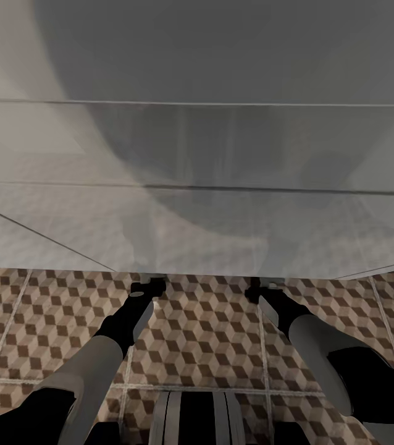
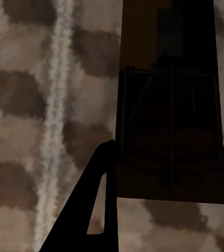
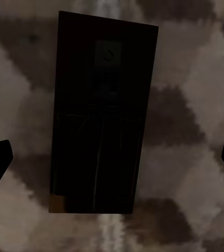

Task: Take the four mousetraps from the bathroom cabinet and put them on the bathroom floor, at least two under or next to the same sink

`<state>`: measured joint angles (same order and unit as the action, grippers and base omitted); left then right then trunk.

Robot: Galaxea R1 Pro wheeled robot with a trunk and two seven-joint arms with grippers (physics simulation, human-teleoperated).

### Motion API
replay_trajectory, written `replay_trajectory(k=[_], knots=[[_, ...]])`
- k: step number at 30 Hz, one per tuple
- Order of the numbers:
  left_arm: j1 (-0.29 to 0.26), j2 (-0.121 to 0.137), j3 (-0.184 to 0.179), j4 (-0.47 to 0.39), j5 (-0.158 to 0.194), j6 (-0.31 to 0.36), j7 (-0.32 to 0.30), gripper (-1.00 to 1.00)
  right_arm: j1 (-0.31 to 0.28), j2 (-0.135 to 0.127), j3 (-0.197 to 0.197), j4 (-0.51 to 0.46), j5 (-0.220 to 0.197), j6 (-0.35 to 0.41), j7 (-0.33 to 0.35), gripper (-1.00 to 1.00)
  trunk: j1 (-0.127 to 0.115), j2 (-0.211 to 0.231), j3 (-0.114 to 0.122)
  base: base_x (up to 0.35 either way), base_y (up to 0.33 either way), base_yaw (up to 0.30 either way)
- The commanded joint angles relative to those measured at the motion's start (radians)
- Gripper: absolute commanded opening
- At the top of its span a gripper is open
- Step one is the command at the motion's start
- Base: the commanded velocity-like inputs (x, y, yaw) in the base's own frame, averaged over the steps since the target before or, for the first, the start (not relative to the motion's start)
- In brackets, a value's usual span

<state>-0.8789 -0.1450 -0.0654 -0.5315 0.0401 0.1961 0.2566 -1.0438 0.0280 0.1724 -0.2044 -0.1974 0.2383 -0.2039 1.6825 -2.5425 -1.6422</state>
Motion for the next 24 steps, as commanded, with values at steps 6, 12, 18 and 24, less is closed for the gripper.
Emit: replay_trajectory(k=[6,12,18,24], knots=[[0.0,0.001,-0.007,-0.002,0.003,0.006,0.009,-1.0,0.0,-0.001,0.009,-0.003,-0.008,0.006,-0.006,1.0,0.0,0.0,-0.001,0.0,0.0,0.0],[0.0,0.001,-0.007,-0.002,0.002,0.007,0.009,-1.0,-0.001,-0.002,0.01,-0.003,-0.008,0.006,-0.006,1.0,0.0,0.0,-0.001,0.0,0.0,0.0],[0.0,0.002,-0.008,-0.002,0.0,0.007,0.009,-1.0,-0.001,-0.004,0.01,-0.004,-0.007,-0.001,-0.005,1.0,0.0,0.0,-0.001,0.0,0.0,0.0],[-0.001,0.003,-0.008,-0.005,-0.001,0.006,0.008,-1.0,-0.001,-0.005,0.008,-0.004,-0.008,-0.057,-0.005,1.0,0.0,0.0,-0.001,0.0,0.0,0.0]])
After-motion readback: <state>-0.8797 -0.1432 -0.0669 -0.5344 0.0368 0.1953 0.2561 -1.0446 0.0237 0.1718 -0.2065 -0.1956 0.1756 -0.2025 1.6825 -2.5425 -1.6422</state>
